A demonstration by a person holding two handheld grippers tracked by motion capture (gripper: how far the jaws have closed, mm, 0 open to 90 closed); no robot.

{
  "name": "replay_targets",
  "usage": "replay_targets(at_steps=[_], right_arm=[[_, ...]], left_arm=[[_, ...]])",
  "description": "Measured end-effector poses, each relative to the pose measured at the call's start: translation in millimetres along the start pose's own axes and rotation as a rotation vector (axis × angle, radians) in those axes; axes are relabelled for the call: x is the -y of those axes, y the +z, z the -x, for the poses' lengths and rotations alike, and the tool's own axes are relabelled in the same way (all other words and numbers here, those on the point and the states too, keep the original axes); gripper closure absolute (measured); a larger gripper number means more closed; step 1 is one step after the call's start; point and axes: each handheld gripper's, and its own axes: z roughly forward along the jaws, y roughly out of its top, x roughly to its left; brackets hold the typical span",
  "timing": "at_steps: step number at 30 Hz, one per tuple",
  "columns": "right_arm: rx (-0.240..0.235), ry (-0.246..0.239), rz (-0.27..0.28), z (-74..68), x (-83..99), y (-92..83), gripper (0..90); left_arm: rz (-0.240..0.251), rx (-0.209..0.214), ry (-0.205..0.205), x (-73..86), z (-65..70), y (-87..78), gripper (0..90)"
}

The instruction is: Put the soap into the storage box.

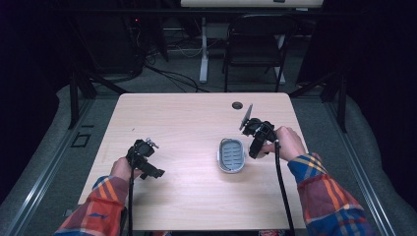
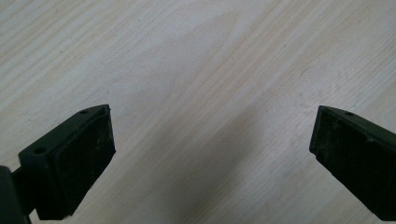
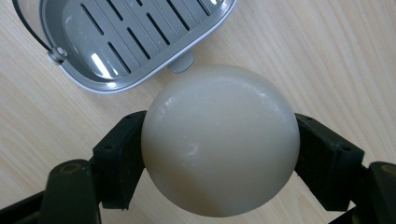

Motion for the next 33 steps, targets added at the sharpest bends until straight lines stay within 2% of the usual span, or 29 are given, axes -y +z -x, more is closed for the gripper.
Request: replay_targets(at_steps=[33], right_arm=[[-0.002, -0.051, 0.018, -11.5, -31.2, -6.9, 23.8]], left_arm=[[-0.001, -0.002, -0.004, 1.5, 0.3, 0.1, 0.0]])
